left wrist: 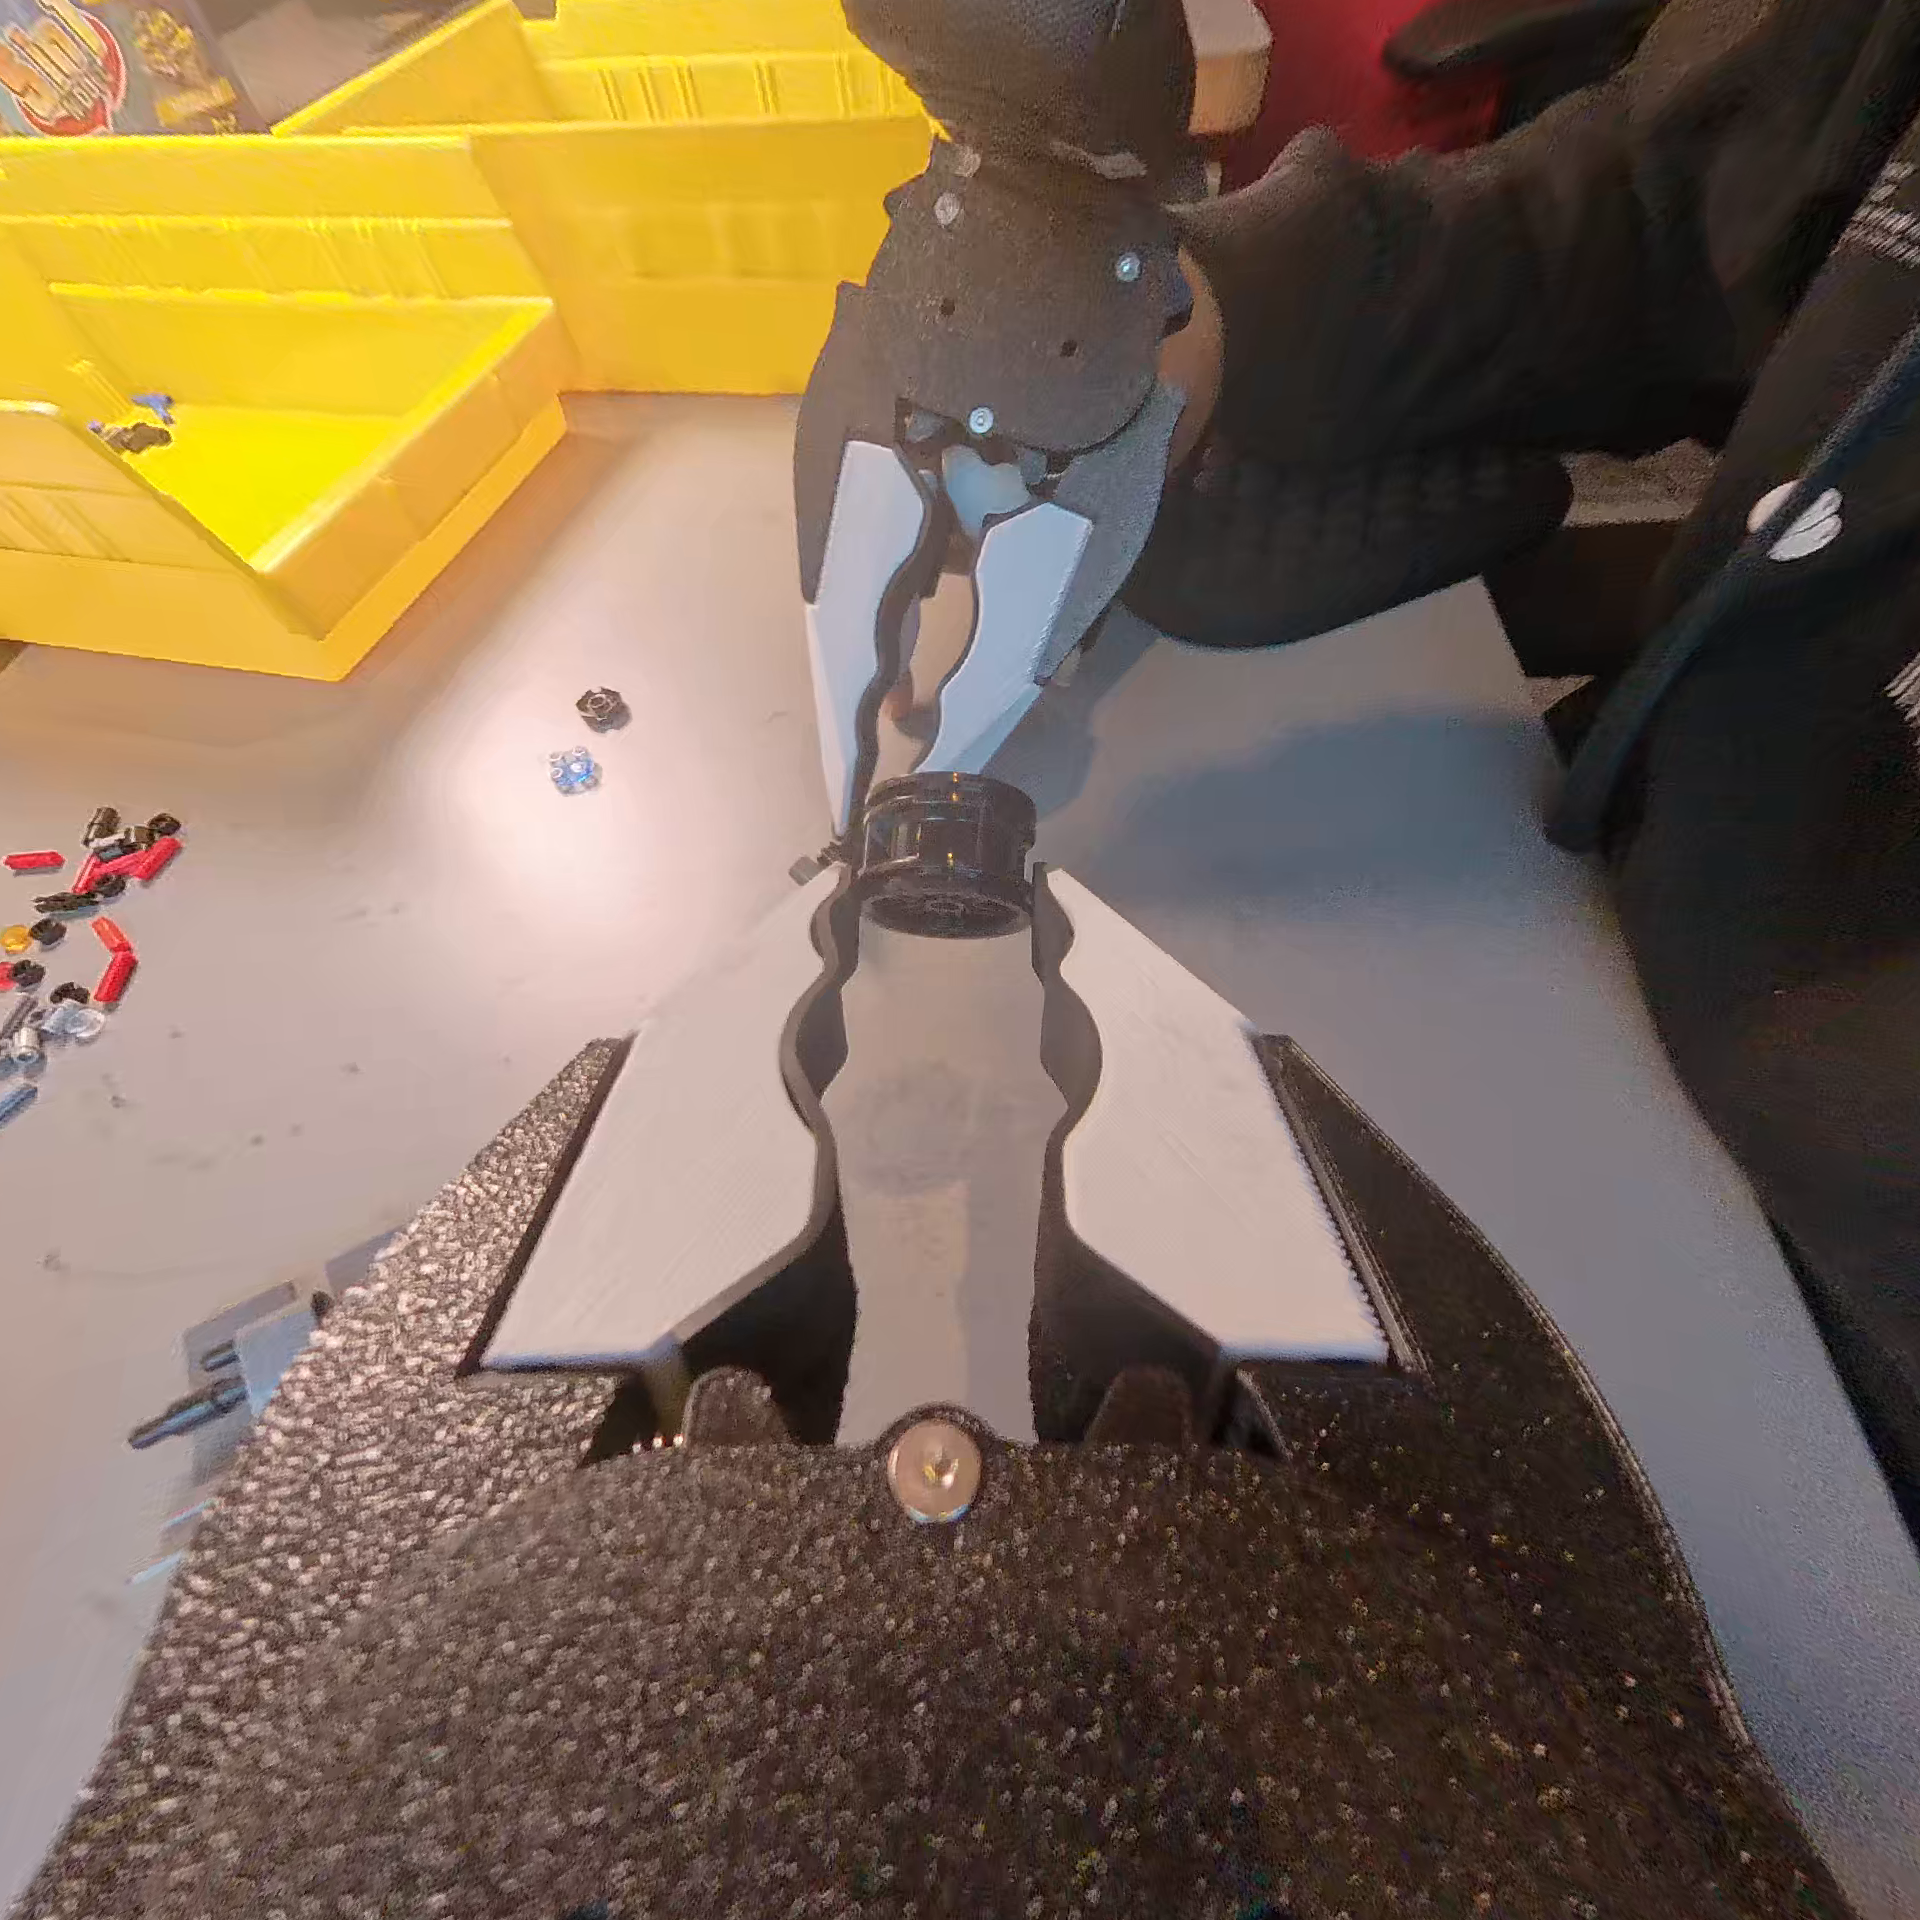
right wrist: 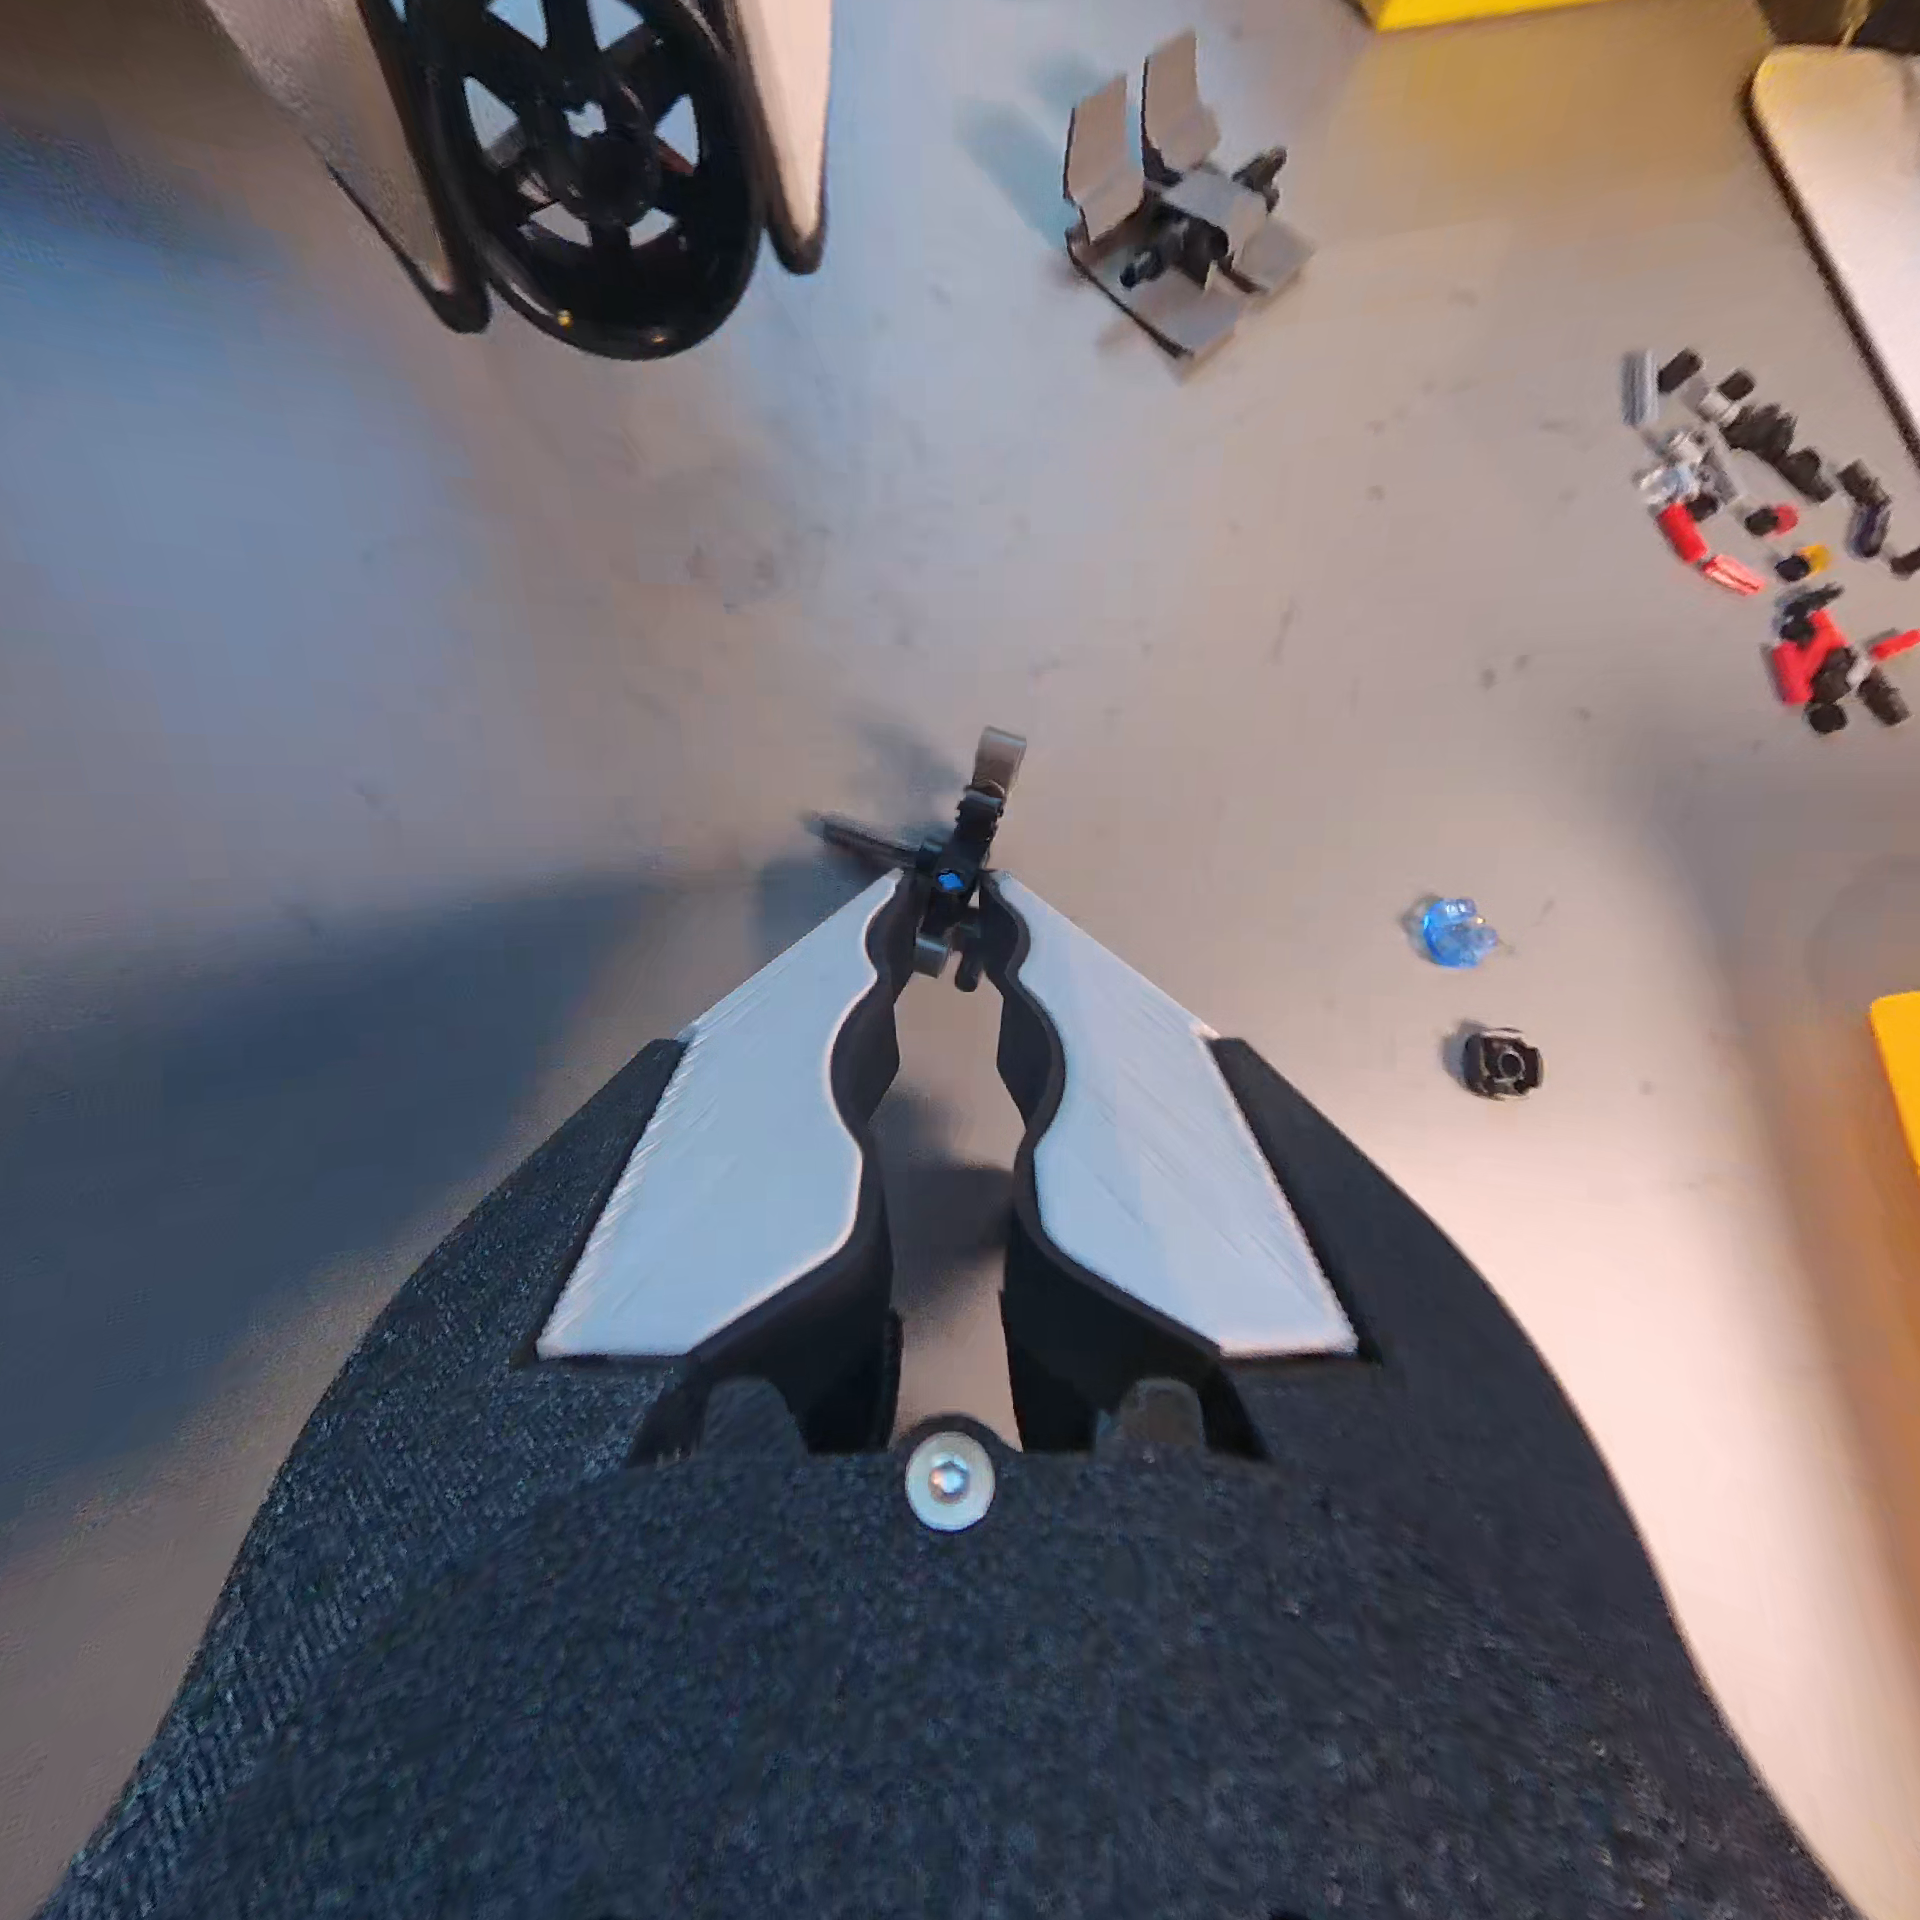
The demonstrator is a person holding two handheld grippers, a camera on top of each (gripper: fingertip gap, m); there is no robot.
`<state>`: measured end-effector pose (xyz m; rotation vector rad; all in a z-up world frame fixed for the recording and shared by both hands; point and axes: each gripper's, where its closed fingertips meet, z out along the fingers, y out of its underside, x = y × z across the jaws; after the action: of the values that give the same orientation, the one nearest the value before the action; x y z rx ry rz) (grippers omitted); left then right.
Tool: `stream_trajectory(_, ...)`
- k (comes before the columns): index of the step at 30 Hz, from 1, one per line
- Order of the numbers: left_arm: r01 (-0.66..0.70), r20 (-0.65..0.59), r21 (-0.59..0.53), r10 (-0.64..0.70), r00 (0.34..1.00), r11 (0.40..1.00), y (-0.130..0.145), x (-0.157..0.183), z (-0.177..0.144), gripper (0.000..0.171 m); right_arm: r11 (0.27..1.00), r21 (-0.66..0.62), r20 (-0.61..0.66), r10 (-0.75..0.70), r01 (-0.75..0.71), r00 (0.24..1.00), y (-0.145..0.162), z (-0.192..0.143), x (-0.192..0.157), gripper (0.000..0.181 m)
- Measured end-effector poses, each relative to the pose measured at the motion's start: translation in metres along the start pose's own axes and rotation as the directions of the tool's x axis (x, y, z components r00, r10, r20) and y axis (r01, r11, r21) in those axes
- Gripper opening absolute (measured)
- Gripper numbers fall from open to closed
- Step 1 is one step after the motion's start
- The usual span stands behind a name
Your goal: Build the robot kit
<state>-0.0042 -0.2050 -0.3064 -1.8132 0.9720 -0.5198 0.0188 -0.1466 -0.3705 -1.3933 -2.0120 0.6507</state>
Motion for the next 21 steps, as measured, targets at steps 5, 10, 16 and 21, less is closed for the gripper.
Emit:
stream_trajectory(5,-0.010,-0.010,0.003,0.010,1.000,1.000,0.000,-0.021,0.012,0.032,0.999,-0.036,0.017,0.039,-0.038,0.999,0.006,-0.004,0.000,0.021)
stream_trajectory(10,0.031,-0.132,0.074,-0.021,0.991,0.997,-0.005,-0.004,0.011,0.032,0.960,0.278,0.093,-0.058,0.030,0.994,-0.038,-0.037,-0.004,0.027)
stream_trajectory(16,0.040,-0.146,0.236,-0.006,0.989,0.971,-0.027,0.002,0.003,0.032,0.848,0.528,0.166,-0.035,-0.058,0.986,-0.091,-0.056,-0.022,0.036)
stream_trajectory(21,-0.086,0.083,0.344,0.061,0.995,0.935,-0.050,-0.017,-0.010,0.032,0.683,0.530,0.481,0.245,-0.502,0.842,-0.107,-0.065,-0.010,0.044)
